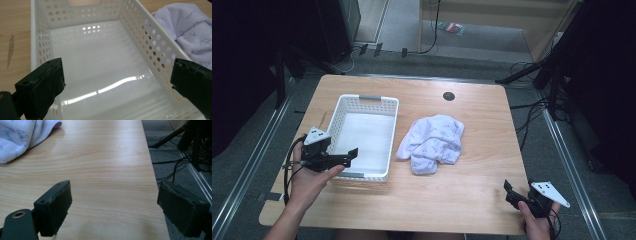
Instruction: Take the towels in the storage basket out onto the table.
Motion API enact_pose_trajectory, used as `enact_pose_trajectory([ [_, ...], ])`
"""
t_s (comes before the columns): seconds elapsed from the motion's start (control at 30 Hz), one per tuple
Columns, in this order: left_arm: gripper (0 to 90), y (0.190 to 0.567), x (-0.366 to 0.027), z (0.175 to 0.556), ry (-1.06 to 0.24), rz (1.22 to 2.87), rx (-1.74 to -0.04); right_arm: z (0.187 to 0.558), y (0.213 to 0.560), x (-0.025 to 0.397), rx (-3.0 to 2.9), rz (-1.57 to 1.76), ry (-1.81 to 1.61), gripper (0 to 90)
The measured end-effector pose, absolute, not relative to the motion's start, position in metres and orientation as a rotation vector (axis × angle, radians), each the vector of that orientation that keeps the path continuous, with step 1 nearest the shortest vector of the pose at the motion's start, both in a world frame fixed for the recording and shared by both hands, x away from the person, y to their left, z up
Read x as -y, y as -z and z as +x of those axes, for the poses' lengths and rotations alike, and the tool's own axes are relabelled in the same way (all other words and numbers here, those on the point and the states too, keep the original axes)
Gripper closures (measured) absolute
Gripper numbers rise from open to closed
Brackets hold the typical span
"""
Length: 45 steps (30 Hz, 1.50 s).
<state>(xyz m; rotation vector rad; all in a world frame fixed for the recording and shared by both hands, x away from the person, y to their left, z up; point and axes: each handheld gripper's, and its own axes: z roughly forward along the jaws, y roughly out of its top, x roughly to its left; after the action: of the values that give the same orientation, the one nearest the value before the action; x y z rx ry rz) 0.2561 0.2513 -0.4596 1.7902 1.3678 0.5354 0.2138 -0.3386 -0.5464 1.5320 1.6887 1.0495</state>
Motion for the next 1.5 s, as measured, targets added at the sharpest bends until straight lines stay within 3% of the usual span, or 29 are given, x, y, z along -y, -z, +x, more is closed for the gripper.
enact_pose_trajectory([
  [0.83,0.0,0.512,-0.342,0.202,-0.65,1.513,-1.401,0.214,0.547,0.339,-1.683,1.537,-1.04,12.6],
  [1.5,0.0,0.542,-0.376,0.189,-0.658,1.397,-1.443,0.214,0.547,0.339,-1.693,1.529,-1.039,12.5],
])
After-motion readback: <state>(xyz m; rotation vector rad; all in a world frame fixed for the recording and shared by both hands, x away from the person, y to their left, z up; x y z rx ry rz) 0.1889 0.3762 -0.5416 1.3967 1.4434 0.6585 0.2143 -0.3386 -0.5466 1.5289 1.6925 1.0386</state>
